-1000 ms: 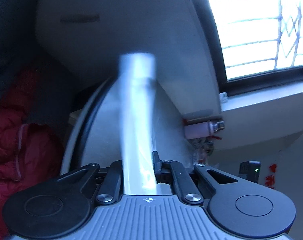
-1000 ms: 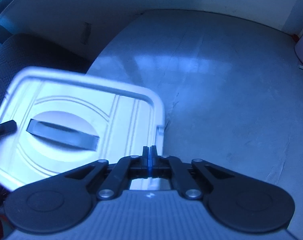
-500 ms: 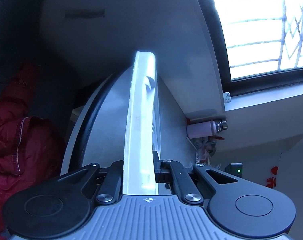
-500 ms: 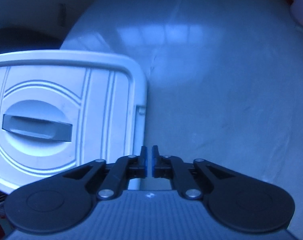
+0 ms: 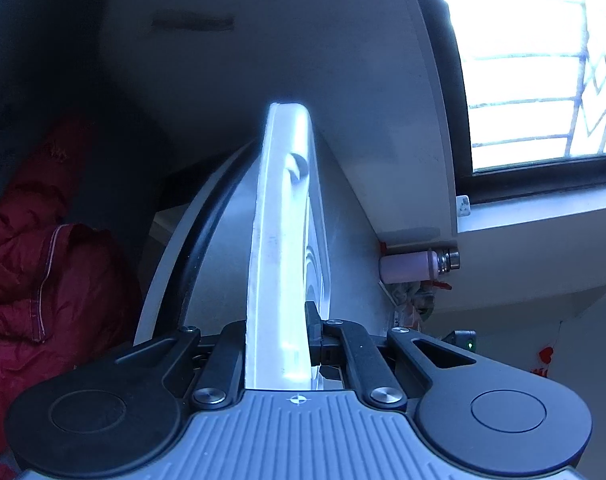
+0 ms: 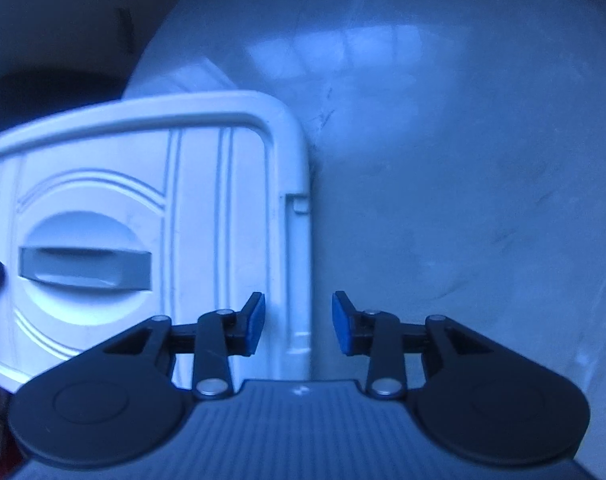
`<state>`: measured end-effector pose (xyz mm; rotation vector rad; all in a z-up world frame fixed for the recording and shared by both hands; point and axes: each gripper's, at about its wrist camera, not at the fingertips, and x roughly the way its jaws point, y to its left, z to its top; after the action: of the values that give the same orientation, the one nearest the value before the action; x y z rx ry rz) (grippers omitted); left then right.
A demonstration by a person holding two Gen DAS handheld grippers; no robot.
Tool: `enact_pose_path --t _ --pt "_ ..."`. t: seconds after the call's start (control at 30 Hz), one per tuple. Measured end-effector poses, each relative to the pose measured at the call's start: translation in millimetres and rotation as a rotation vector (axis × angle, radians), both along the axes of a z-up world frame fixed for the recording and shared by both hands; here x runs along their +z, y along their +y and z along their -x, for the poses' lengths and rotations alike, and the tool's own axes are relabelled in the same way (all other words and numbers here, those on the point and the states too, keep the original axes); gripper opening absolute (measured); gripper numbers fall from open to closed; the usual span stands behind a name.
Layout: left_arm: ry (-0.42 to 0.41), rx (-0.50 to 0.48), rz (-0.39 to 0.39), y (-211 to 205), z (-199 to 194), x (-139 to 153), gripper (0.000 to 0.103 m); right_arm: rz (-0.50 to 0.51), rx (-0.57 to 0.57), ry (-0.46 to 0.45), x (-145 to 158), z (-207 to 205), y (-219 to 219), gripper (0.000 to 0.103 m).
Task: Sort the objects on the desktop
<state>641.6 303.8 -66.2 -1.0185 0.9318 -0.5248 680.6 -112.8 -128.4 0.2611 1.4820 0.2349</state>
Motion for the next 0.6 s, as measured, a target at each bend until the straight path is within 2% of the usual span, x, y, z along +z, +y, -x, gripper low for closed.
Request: enact_pose_path --t 0.17,0.27,0.47,0.53,0.6 --pt "0.010 0.007 0.006 2 0 -4 0.009 -0.011 0.006 0.009 -3 -11 -5 0.032" --pt "0.008 0.004 0.002 2 0 -3 0.010 0.019 0.002 0.012 -4 -16 -8 0.032" --pt "0.020 0.009 -0.009 6 1 -5 0.013 0.015 0.005 0.025 -10 -24 -10 0.033" --pt "0.031 0.016 -0.012 8 2 -8 0.014 0.009 -0.005 0.024 -12 -29 -13 0.037" --pt "0.039 0.011 -0.009 9 1 -12 0.015 -0.001 -0.016 0.010 -16 -30 -17 0.046"
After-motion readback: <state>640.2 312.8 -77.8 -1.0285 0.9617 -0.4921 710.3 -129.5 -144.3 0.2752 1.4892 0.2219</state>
